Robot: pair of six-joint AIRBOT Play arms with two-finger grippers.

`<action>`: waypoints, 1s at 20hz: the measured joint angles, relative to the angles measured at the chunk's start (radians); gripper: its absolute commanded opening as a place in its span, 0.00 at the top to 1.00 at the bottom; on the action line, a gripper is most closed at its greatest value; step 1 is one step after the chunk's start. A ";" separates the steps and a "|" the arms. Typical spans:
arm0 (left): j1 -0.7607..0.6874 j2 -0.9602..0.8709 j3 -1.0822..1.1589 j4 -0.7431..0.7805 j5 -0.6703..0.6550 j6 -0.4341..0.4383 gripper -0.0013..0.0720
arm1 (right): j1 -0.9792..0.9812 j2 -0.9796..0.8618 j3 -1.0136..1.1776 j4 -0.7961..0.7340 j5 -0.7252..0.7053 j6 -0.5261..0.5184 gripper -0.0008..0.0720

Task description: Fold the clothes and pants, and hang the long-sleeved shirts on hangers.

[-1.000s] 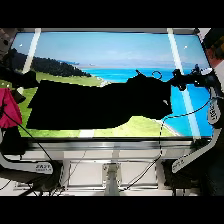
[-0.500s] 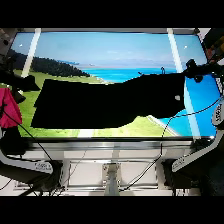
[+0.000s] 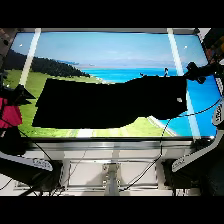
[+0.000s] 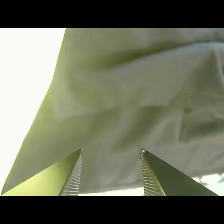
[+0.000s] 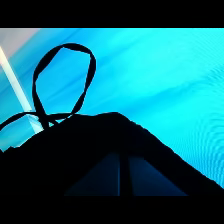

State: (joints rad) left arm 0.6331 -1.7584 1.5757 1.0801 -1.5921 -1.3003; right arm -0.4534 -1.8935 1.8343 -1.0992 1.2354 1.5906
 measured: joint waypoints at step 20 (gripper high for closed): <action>-0.011 -0.126 -0.002 0.031 0.196 -0.140 0.44 | 0.000 0.000 0.001 0.028 0.029 -0.015 0.97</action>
State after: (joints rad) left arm 0.6224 -1.8847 1.5738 1.1107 -1.3956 -1.4403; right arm -0.4534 -1.8935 1.8351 -1.0710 1.2644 1.5753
